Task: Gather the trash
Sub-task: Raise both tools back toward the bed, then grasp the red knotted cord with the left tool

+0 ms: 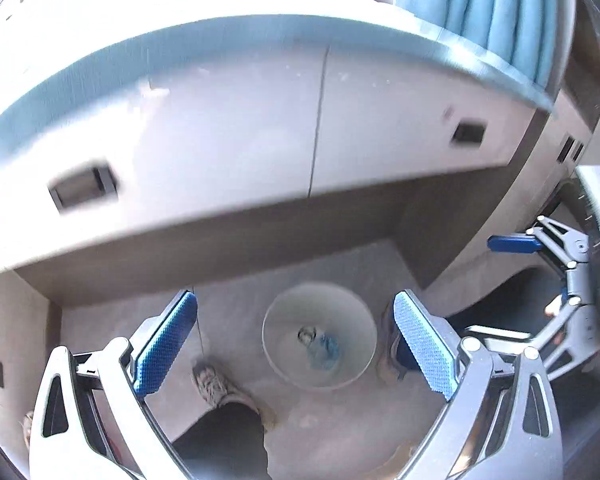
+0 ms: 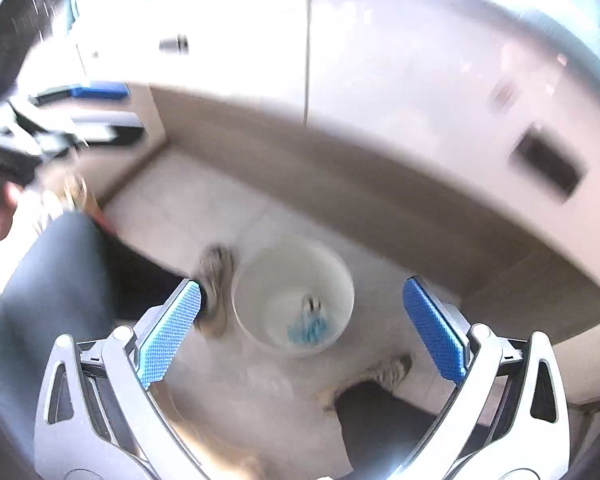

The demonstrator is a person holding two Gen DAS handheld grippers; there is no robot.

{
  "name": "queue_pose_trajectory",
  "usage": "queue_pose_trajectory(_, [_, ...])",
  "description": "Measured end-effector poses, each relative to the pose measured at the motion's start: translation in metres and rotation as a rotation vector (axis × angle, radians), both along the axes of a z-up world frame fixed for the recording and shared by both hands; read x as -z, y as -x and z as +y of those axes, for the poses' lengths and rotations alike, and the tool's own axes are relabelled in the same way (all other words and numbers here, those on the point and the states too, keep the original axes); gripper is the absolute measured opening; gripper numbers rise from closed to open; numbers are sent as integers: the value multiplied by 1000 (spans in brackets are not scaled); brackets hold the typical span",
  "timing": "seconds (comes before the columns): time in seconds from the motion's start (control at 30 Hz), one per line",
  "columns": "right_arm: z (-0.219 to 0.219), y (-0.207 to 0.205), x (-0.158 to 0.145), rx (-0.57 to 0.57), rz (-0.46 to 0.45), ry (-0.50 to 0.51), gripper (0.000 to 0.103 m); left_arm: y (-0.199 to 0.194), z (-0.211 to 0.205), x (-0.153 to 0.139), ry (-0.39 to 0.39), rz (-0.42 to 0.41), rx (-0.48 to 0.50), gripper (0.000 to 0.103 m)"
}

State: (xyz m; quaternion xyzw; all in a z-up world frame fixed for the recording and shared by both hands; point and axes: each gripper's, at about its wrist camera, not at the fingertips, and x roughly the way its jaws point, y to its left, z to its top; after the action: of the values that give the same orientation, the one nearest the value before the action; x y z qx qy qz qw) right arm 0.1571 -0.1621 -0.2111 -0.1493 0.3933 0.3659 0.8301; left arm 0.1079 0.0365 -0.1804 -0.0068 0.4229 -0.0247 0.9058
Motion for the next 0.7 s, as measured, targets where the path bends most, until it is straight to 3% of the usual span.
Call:
queue_pose_trajectory(0.13, [-22, -11, -77, 45, -84, -129, 98, -11, -10, -44, 9, -51, 0, 97])
queue_pose_trajectory(0.3, [-21, -42, -138, 74, -162, -124, 98, -43, -21, -91, 6, -124, -5, 97])
queue_pose_trajectory(0.5, [-16, -101, -172, 156, -170, -69, 98, -100, -7, -126, 6, -154, -72, 97])
queue_pose_trajectory(0.7, [-20, -147, -176, 145, -151, -91, 98, -163, 16, -132, 14, -141, -125, 97])
